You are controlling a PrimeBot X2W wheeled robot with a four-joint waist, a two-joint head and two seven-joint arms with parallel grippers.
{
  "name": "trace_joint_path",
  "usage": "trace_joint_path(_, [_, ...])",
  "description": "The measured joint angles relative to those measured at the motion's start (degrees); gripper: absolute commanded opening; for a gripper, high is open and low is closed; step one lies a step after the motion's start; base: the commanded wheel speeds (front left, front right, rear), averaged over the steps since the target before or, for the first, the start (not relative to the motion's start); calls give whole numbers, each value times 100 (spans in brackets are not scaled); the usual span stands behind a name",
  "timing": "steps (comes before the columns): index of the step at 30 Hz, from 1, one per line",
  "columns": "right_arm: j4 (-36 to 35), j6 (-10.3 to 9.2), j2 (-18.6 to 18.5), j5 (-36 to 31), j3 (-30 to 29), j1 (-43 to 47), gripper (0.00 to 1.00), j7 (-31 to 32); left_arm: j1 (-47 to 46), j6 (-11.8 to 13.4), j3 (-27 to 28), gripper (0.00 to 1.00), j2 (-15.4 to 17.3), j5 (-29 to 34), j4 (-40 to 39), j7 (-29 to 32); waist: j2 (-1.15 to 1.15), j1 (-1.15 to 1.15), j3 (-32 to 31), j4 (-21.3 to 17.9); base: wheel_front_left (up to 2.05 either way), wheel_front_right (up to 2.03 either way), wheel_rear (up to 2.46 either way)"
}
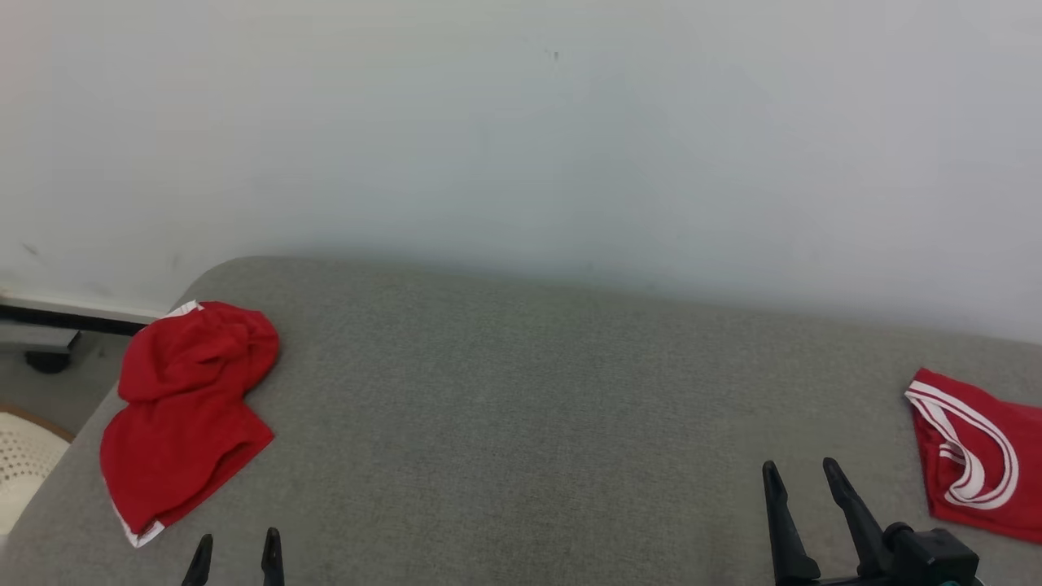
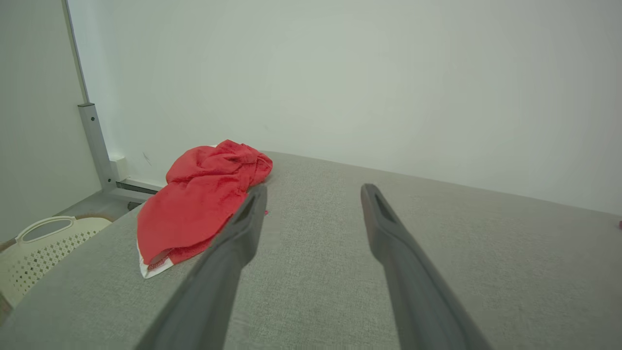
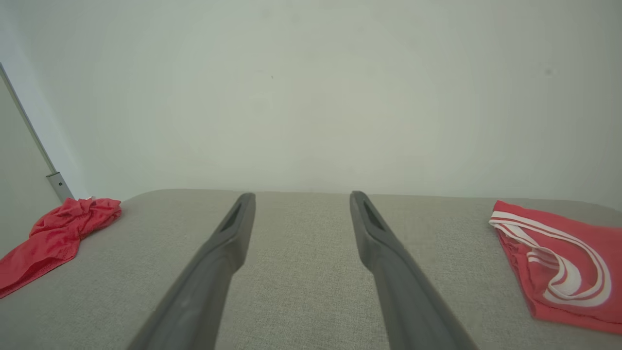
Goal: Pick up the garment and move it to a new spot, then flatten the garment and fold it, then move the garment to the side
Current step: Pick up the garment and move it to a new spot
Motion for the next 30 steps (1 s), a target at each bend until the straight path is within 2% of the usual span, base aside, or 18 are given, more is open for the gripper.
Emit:
trace_joint_path(17, [205,0,2,145,375,-237,100,-181,-140,-29,38,100,202,83,96,0,0,0,110,1290,0,0,0])
trace_joint_path(26, [347,0,2,124,542,-527,100,-205,-165,-75,215,100,168,80,55,0,0,0,396,1606,0,0,0])
trace_joint_path(30, [368,0,3,115,550,-547,100,-215,-158,-75,96,100,75,141,-32,0,0,0,463,1666,0,0,0])
